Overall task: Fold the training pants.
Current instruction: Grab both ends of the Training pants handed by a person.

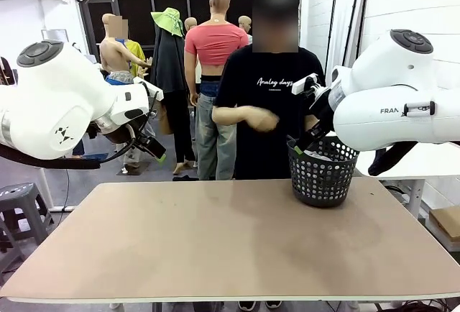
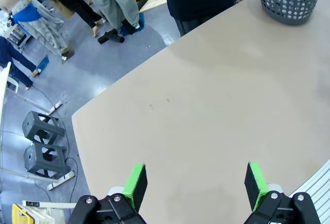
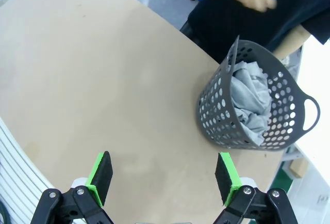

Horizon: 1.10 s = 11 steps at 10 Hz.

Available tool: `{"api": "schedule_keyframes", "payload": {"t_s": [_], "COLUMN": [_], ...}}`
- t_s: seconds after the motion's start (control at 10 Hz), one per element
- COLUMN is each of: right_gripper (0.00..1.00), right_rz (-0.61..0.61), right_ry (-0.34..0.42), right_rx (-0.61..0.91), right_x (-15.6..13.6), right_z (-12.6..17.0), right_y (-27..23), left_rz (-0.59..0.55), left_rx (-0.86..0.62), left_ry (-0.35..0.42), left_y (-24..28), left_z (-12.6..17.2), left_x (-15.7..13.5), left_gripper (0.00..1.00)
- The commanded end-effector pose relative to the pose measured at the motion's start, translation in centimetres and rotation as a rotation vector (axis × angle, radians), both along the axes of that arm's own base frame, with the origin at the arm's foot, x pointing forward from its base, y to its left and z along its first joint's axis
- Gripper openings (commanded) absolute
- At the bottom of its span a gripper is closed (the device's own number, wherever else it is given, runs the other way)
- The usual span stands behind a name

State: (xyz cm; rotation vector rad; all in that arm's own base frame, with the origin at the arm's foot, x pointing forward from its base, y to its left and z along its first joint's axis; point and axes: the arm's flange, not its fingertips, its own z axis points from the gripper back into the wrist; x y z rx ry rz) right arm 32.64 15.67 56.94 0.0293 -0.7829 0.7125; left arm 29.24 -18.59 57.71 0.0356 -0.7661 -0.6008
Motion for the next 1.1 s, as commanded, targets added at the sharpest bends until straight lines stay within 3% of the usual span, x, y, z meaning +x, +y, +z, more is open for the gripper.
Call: {"api": "schedule_keyframes", "payload": {"t_s": [0.0,1.0], "right_gripper": [1.00,1.00], "right_rz": [-0.004,-0.004], "right_ry": [-0.006,-0.006], "right_rx": [0.008,0.008], "right_x": [0.09,0.09], "right_z": [0.04,0.04], "right_y": [0.04,0.04], "left_rz": [-0.005,-0.005], "left_rx": [0.007,0.007], "left_ry": [-0.001,-0.001], "left_y": [0.10,0.10], "left_z": [-0.01,-0.01], "left_x": [0.08,0.08], "left_gripper": [1.00,1.00]}}
